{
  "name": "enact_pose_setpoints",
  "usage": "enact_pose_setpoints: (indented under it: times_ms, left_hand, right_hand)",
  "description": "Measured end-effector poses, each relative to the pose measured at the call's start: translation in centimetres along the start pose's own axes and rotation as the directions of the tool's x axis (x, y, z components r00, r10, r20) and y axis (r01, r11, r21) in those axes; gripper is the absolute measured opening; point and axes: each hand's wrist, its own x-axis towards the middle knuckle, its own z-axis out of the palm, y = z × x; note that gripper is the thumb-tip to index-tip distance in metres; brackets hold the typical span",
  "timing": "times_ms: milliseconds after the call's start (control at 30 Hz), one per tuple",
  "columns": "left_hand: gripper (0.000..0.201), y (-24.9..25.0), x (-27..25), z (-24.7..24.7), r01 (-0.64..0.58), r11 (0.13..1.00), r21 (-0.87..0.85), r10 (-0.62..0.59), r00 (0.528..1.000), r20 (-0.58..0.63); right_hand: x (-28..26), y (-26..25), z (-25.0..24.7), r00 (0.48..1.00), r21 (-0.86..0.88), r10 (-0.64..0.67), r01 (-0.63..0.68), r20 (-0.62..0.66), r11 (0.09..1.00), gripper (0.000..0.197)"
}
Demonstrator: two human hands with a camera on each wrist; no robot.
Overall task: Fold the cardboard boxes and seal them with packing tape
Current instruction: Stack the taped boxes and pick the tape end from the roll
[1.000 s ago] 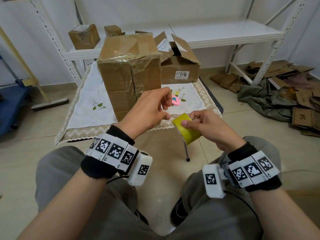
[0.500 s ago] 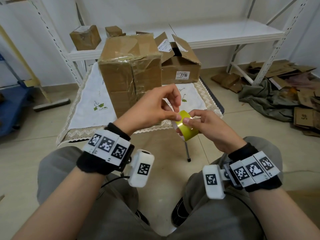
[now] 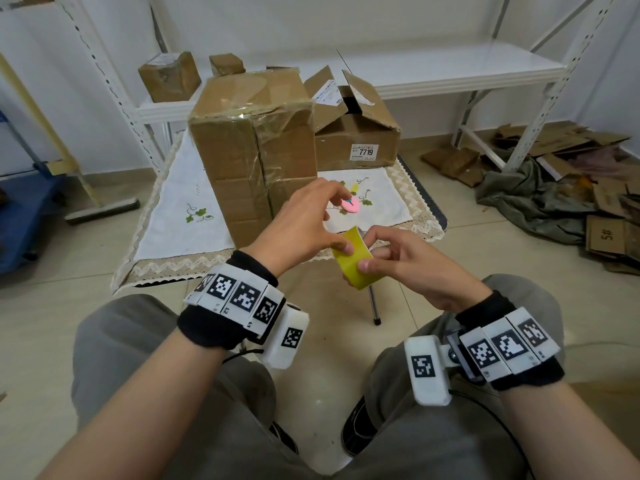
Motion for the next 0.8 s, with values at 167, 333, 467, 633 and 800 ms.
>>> enact_pose_setpoints:
  times_ms: [167, 333, 467, 633, 800]
  left_hand:
    - [0.063, 0.2, -0.1, 0.0, 0.027, 0.999, -0.029, -0.022, 0.987, 0.160]
    - [0.056, 0.4, -0.5, 1.0, -0.057, 0.998, -0.036, 0.058, 0.998, 0.018]
    - [0.046, 0.5, -0.7, 1.3, -0.117, 0.993, -0.007, 0.116, 0.990, -0.077]
    - [0.049, 0.8, -0.5, 0.9, -0.059, 0.997, -0.046, 0.059, 0.998, -0.009]
    - [0.055, 0.4, 0.1, 0.7, -0.041, 0.998, -0.042, 0.044, 0.996, 0.083]
  right_hand:
    - [-0.1, -0.6, 0.4, 0.998, 0.092, -0.029, 0.024, 0.055, 0.995, 0.025]
    - [0.2, -0.8, 1.1, 1.000, 0.198, -0.013, 0.009, 0.016, 0.980, 0.035]
    - [0.4, -0.5, 1.1, 1.000, 0.225, -0.014, 0.015, -0.007, 0.974, 0.034]
    - [0.6, -0.2, 1.2, 0.998, 0.196, -0.039, 0.030, 0.042, 0.980, 0.027]
    - [0.9, 0.1, 1.4, 0.995, 0.142, -0.058, 0.046, 0.081, 0.989, 0.031]
